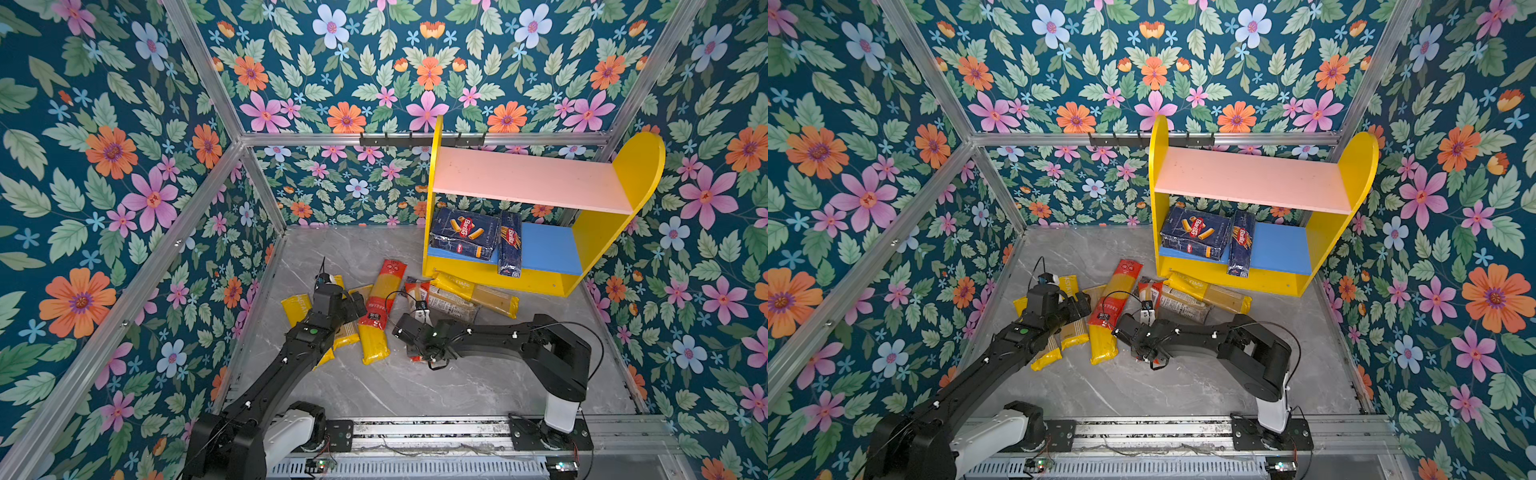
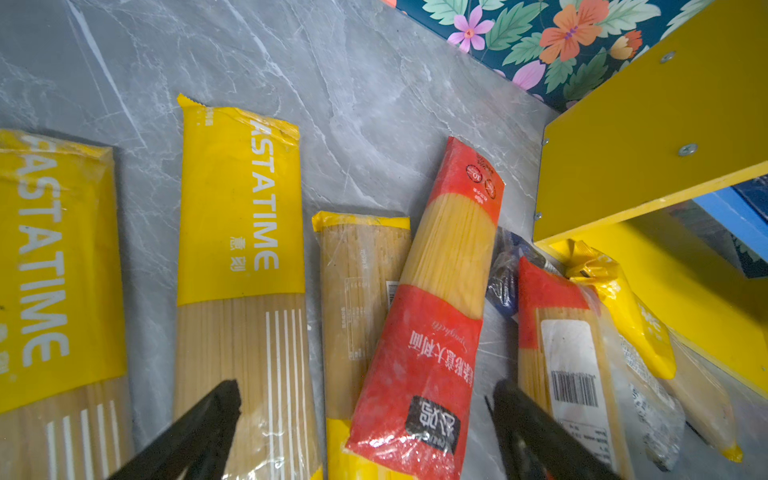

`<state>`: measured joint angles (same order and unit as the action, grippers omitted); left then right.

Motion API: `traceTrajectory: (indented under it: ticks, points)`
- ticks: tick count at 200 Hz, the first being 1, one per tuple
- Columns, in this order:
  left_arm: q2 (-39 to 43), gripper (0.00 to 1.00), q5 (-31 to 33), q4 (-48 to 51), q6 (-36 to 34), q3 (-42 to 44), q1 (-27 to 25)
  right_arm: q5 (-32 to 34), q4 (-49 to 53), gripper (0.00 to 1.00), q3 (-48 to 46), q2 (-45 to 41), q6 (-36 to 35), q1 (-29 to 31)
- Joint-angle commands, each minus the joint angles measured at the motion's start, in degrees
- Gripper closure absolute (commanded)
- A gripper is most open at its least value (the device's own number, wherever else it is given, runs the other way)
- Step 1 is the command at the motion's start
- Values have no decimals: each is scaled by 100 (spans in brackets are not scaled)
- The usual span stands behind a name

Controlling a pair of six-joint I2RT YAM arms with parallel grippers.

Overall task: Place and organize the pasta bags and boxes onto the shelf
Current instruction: 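Grasp the white-labelled spaghetti bag with the right gripper, then carry the bag to the shelf with right gripper while left reaches toward pile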

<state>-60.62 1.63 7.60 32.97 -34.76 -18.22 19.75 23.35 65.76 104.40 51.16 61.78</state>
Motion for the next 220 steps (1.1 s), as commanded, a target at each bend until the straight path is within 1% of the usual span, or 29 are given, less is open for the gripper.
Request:
traceTrajectory:
  ticks: [1, 24, 28, 49, 77, 95, 122, 137, 147, 161, 175, 183, 202, 220]
  points:
    - [40, 3, -31, -4, -36, -47, 5, 125, 19, 77, -151, -430, -110, 44]
    - [-23, 3, -62, -12, -89, -82, 2, 208, 308, 78, -282, -884, -175, 87]
    - [-33, 3, -66, -12, -97, -83, 7, 232, 353, 78, -310, -1141, -191, 90]
    - [-83, 3, -123, -40, -98, -76, 9, 371, 653, 78, -487, -1733, -188, 144]
    - [-81, 3, -25, -78, -111, -37, -5, 716, 1125, 78, -831, -2588, -21, 167]
    - [-74, 3, 55, -15, -189, -87, -6, 971, 1664, 78, -963, -3106, 124, 167]
    - [-71, 3, -32, -99, -166, -118, -108, 1508, 2342, 77, -1184, -3970, 289, 142]
    - [-119, 4, -7, -253, -62, -126, -405, 1627, 2597, 77, -1338, -4444, 347, -18]
    - [-234, 3, 170, -342, -24, -202, -706, 1645, 2733, 77, -1417, -4760, 351, -173]
    - [-531, 3, 575, -364, -27, -473, -1433, 1701, 2889, 77, -1494, -5192, 322, -362]
    - [-957, 3, 719, -406, -75, -852, -2062, 1826, 3090, 77, -1484, -5542, 286, -512]
    - [-1190, 3, 740, -424, -104, -1077, -2331, 1931, 3239, 77, -1436, -5686, 280, -588]
    - [-1650, 3, 748, -428, -253, -1565, -2750, 2171, 3652, 77, -1225, -5844, 227, -823]
    - [-1918, 3, 499, -446, -541, -1957, -3024, 2184, 3863, 77, -1025, -5904, -36, -1215]
